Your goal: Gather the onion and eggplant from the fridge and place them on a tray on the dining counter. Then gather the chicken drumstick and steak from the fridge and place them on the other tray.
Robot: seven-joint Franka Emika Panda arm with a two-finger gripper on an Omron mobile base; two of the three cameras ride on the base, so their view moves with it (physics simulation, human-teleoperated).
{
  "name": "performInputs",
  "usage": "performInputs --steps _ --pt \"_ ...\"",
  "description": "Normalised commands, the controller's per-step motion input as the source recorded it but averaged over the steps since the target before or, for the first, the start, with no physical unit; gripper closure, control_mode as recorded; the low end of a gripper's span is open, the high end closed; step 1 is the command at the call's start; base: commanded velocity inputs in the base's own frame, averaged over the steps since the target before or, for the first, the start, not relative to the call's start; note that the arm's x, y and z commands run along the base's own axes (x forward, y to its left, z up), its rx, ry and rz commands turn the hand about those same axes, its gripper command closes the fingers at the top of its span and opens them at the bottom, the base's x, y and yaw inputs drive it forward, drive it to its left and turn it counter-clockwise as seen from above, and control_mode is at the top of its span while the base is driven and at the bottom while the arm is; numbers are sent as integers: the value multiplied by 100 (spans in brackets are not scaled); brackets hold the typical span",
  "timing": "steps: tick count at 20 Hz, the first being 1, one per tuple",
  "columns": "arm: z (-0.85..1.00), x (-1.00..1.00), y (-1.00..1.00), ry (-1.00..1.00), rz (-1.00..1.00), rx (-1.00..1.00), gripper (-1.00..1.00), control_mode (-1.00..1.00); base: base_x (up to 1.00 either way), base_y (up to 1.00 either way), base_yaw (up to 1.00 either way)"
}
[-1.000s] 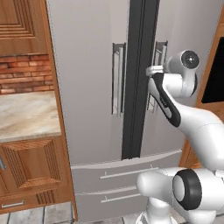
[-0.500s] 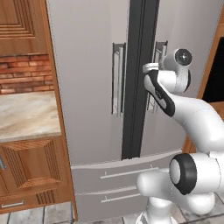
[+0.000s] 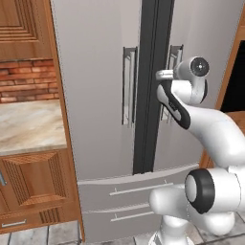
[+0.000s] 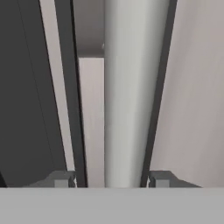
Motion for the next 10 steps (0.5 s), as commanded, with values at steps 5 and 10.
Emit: performInputs --steps 5,10 --pt "4 -35 -11 1 -7 0 100 -100 0 0 0" --pt "32 -89 -26 0 -10 0 100 -100 0 0 0"
